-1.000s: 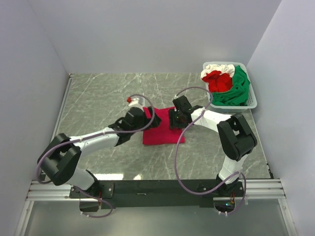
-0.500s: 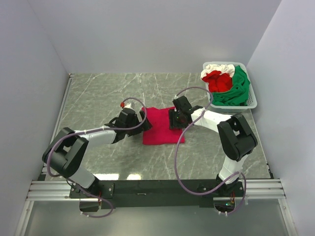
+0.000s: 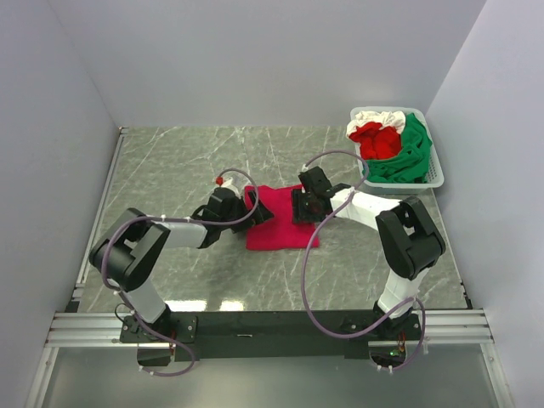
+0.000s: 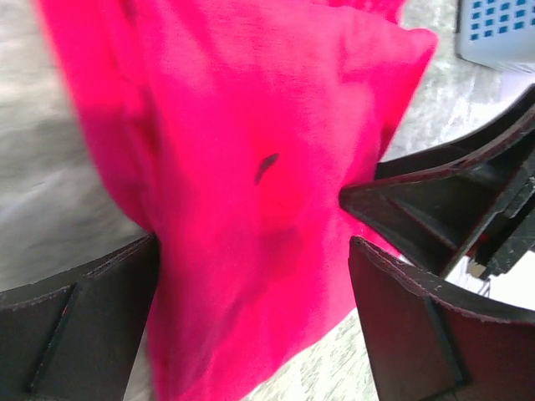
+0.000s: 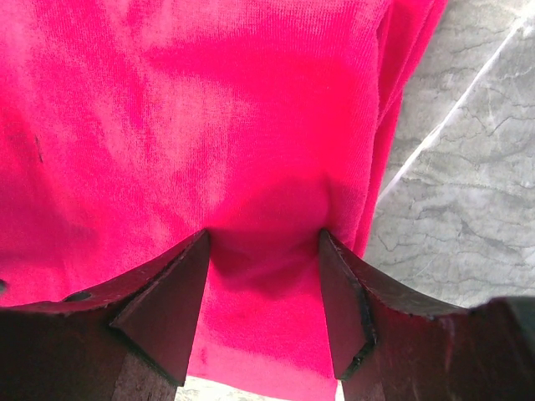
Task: Fold and stack the t-shirts
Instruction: Fold the tshirt, then neatly place the folded tshirt to the corner
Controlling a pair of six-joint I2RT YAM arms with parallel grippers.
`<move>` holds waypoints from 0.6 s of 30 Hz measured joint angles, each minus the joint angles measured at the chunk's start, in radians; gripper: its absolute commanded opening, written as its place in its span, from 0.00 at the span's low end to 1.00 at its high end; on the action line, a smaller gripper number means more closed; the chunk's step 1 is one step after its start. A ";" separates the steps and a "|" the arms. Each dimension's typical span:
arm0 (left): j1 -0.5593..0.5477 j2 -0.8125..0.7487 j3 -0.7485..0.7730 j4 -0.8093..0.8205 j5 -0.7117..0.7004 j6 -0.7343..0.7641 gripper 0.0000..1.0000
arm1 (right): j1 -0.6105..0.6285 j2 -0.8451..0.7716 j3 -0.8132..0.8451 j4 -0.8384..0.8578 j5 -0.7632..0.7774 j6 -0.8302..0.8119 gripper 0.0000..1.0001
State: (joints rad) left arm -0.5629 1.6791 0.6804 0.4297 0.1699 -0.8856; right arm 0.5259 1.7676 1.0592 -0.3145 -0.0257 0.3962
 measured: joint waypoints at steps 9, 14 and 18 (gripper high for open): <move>-0.072 0.096 0.077 0.062 -0.010 -0.022 0.98 | 0.008 -0.010 -0.012 0.000 0.007 0.000 0.62; -0.078 0.114 0.093 0.058 -0.029 -0.026 0.82 | 0.009 -0.019 -0.022 -0.001 0.006 0.004 0.62; -0.083 0.148 0.128 0.043 -0.051 -0.023 0.63 | 0.012 -0.026 -0.031 0.002 0.006 0.004 0.62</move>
State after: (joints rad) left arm -0.6460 1.8275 0.8085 0.4725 0.1184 -0.9085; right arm 0.5381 1.7420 1.0279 -0.3122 -0.0193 0.4000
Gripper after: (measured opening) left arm 0.712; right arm 0.620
